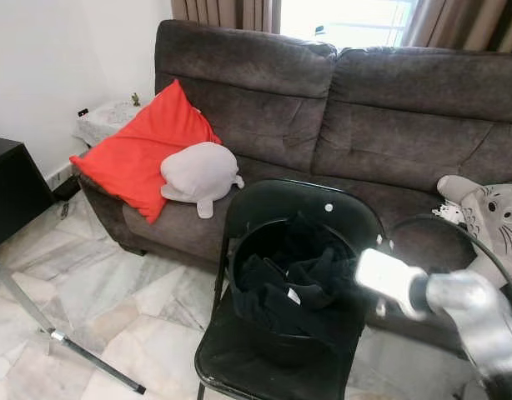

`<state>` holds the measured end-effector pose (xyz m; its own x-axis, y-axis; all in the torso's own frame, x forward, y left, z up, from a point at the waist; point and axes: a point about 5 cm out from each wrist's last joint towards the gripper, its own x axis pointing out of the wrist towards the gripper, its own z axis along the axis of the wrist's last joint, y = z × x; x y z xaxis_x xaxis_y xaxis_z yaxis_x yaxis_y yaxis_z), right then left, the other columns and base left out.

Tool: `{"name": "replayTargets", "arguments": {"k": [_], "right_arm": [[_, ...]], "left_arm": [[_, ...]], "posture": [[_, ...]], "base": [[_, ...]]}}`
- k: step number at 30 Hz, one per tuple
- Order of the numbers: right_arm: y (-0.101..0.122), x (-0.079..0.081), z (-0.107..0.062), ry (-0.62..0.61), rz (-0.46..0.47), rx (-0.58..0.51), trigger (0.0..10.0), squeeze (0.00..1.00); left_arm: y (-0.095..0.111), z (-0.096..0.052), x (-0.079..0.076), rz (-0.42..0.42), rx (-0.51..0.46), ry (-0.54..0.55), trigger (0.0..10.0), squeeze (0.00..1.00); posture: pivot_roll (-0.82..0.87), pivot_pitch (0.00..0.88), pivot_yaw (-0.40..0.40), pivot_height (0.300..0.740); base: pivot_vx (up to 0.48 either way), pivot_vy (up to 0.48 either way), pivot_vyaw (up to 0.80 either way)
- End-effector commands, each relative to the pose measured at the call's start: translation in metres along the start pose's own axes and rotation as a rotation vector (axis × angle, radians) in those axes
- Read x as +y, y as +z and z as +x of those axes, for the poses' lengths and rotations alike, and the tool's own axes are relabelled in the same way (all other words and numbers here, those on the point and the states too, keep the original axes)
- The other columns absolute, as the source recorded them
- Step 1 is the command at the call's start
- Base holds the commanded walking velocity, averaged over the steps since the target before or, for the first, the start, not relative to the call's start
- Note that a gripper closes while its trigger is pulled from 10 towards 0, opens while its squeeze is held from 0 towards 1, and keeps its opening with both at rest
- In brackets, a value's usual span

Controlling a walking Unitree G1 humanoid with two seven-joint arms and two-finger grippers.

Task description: Hang hanger

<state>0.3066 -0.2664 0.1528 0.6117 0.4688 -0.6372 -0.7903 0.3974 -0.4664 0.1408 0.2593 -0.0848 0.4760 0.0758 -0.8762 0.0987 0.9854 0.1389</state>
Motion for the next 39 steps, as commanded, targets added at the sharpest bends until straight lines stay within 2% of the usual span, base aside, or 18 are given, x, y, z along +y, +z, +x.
{"name": "replayTargets", "arguments": {"k": [1,6,13,18,21,24,26,28,39], "right_arm": [[-0.005,-0.006,0.007,-0.009,0.000,0.035,10.0,0.00],[-0.002,-0.014,0.011,0.038,0.043,0.000,10.0,0.00],[-0.006,-0.013,0.002,0.161,0.076,-0.058,10.0,0.00],[-0.013,-0.015,-0.007,0.198,0.068,-0.034,10.0,0.00],[-0.026,-0.013,-0.015,0.234,0.046,0.044,10.0,0.00],[-0.029,-0.013,-0.013,0.215,0.028,0.073,10.0,0.00],[-0.027,-0.014,-0.005,0.145,0.002,0.048,10.0,0.00],[-0.025,-0.014,-0.001,0.132,0.019,0.035,10.0,0.00],[-0.027,-0.006,0.018,0.125,0.041,0.029,10.0,0.00]], "left_arm": [[-0.005,-0.001,0.000,-0.016,0.019,0.000,10.0,0.00],[-0.004,0.000,-0.001,-0.022,0.019,-0.002,10.0,0.00],[-0.005,0.000,-0.002,-0.028,0.025,0.000,10.0,0.00],[-0.005,0.000,-0.002,-0.028,0.026,-0.001,10.0,0.00],[-0.006,0.000,-0.002,-0.025,0.027,-0.005,10.0,0.00],[-0.006,0.000,-0.002,-0.023,0.028,-0.005,10.0,0.00],[-0.006,-0.001,-0.001,-0.017,0.028,-0.005,10.0,0.00],[-0.006,-0.001,-0.001,-0.016,0.028,-0.004,10.0,0.00],[-0.005,-0.001,0.000,-0.025,0.020,0.002,10.0,0.00]], "posture": [[-0.06,0.000,0.028,0.740],[-0.06,0.000,0.024,0.740],[-0.06,0.000,0.017,0.740],[-0.06,0.000,0.016,0.740],[-0.06,0.000,0.015,0.740],[-0.06,0.000,0.018,0.740],[-0.06,0.000,0.022,0.740],[-0.06,0.000,0.024,0.740],[-0.04,0.000,0.017,0.740]], "base": [[0.000,0.000,0.00],[0.000,0.000,0.00],[0.000,0.000,0.00],[0.000,0.000,0.00],[0.000,0.000,0.00],[0.000,0.000,0.00],[0.000,0.000,0.00],[0.000,0.000,0.00],[0.000,0.000,0.00]]}}
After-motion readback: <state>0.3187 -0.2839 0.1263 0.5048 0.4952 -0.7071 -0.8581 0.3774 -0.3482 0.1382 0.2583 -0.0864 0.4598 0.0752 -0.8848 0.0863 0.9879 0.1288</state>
